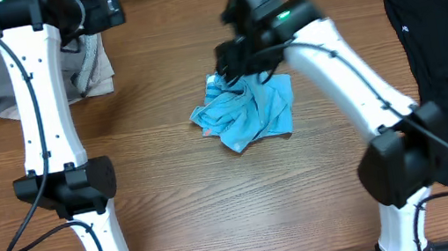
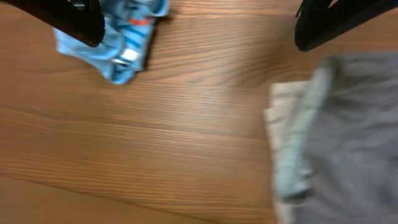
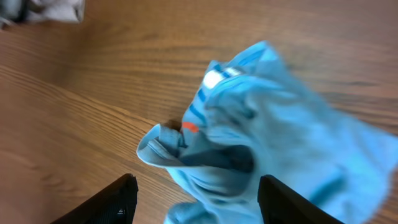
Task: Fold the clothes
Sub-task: 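Lift the bundled T-shirt with the right gripper and set it down, then release the T-shirt and raise the right gripper away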
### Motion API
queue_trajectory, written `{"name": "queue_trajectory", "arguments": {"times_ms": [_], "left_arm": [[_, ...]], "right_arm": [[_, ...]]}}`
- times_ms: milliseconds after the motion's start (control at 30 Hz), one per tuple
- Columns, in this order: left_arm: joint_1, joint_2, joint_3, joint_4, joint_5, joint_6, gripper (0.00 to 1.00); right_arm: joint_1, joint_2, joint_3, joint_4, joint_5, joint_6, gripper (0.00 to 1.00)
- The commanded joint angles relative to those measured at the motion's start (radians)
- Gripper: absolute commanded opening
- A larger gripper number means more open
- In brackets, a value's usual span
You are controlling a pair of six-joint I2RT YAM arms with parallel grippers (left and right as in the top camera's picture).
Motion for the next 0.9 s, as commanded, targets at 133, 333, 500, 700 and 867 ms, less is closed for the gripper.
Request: {"name": "queue_trajectory", "arguments": {"times_ms": [133,333,500,700,867], "left_arm": [[0.033,-0.010,0.011,-0.028,-0.123,0.005,1.00],[0.033,-0.010,0.004,-0.043,-0.138,0.025,1.00],[0.033,-0.010,-0.019,-0.042,-0.138,0.025,1.00],[0.033,-0.008,-0.046,-0.034,-0.138,0.026,1.00],[0.033,-0.005,-0.046,-0.031,-0.138,0.031,1.00]], "right_arm": [[0.102,0.116,-0.006,0.003,0.174,0.161,0.67],[0.127,0.158,-0.006,-0.052,0.252,0.233,0.51],[0.108,0.156,0.002,-0.102,0.290,0.267,0.10],[0.043,0.150,0.068,-0.232,0.289,0.267,0.04],[-0.046,0.147,0.063,-0.318,0.251,0.174,0.04]]}}
